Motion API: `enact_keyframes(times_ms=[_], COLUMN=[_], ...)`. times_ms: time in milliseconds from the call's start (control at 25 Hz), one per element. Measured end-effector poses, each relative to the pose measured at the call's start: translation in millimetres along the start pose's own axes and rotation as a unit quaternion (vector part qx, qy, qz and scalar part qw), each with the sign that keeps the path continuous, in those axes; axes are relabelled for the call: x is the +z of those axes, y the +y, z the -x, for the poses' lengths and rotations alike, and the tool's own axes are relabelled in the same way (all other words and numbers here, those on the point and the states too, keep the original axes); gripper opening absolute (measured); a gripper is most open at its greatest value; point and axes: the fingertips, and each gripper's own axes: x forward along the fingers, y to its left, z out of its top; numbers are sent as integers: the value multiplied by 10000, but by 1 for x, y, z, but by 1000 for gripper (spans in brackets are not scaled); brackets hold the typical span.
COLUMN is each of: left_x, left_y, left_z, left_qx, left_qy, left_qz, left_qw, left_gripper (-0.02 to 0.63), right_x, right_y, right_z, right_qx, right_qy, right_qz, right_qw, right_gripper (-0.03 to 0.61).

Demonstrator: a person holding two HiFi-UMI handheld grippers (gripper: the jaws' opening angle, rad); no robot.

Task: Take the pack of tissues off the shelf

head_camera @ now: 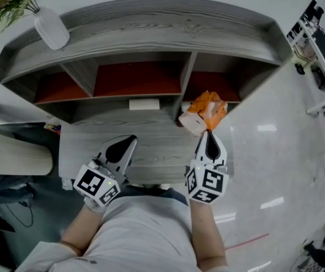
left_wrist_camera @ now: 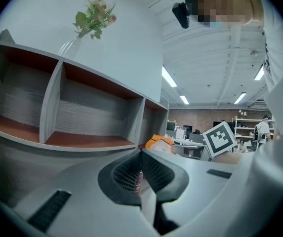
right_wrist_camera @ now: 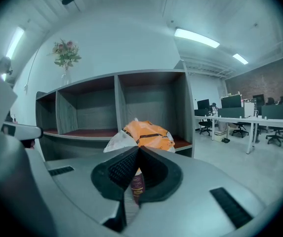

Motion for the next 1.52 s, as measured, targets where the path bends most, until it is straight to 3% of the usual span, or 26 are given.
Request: enact_keyframes(times_ms=[440,880,1520], left_x=[14,26,33], left_y=[19,45,77], left_z=[18,54,125], left_qx=[41,444,1262], left_qy=[-149,-316,-513], left_qz=[24,-14,-48], left_qw=[9999,9985,9907], left_gripper=[17,17,17], right_x=[22,44,48], right_y=[71,142,231], right_z=[17,21,21], right_qx=[668,1437,2656], right_qy=[-143,-348,-532], right_qz=[101,211,459], right_qw=[9976,9888,9615], right_gripper=[18,18,18])
